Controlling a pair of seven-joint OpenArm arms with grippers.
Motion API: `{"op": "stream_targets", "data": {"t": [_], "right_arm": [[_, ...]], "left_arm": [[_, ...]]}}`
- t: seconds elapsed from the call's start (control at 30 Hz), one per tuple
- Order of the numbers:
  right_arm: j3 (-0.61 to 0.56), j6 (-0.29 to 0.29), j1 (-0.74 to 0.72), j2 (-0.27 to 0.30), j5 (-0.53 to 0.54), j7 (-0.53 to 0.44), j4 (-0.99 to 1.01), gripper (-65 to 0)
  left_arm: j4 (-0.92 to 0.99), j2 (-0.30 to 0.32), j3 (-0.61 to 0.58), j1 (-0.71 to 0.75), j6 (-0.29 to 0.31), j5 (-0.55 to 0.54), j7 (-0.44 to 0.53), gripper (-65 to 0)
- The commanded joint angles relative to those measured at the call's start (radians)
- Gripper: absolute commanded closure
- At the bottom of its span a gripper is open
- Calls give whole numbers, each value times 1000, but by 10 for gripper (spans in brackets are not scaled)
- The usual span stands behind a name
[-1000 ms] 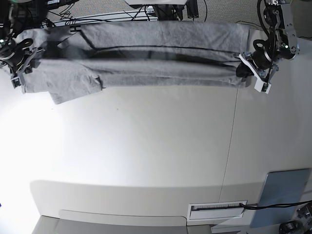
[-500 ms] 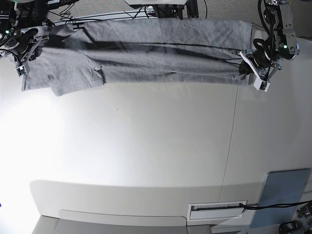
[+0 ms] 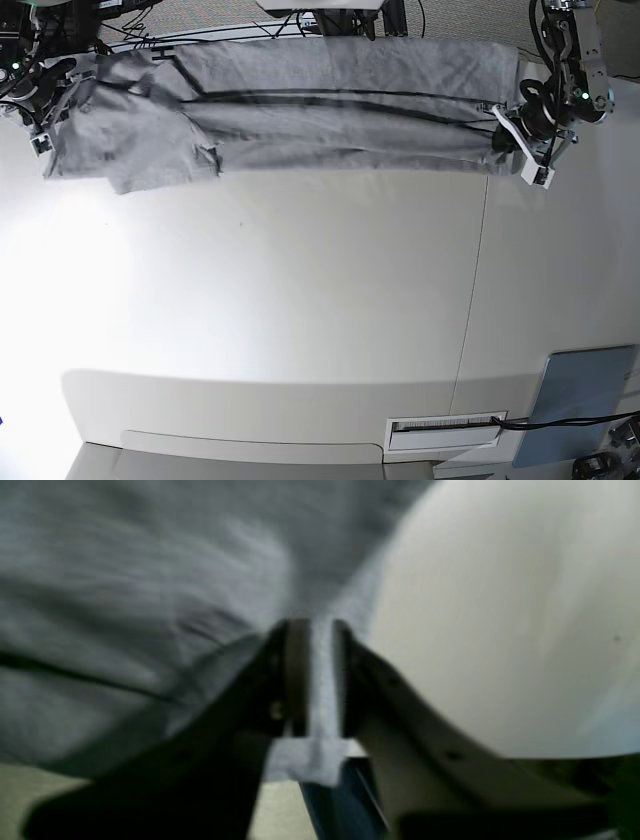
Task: Fold the T-shirt properly
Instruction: 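Lower the hem onto the folded shirt near the collar, then reposition the right gripper and grasp the folded shirt edge again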
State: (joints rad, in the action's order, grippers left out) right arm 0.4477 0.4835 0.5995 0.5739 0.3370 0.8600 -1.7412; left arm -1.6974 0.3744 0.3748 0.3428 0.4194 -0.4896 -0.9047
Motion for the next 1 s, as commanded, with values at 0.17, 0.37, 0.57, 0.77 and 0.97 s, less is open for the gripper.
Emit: {"op": "stream_targets", "data": {"t": [0.17,0.37,0.57,0.77,0.97], "right_arm": [[13,-2,-2,23,0,-21,-13,-190],[29,-6,-18,24,93,-34,-31,-190],[47,-6,-145,16,148,-42,-57,-191],[42,-6,-336,16,149,43,-48,-191],[34,-10,-499,16,244,171,117,-191]], "left_arm": [[-16,17,8,-2,55,3,6,-203],[-16,19,8,-11,54,1,6,-336],[-24,19,8,-13,54,-48,7,-336],[-24,19,8,-13,105,-102,7,-335],[-24,19,8,-13,139,-137,8,-335]]}}
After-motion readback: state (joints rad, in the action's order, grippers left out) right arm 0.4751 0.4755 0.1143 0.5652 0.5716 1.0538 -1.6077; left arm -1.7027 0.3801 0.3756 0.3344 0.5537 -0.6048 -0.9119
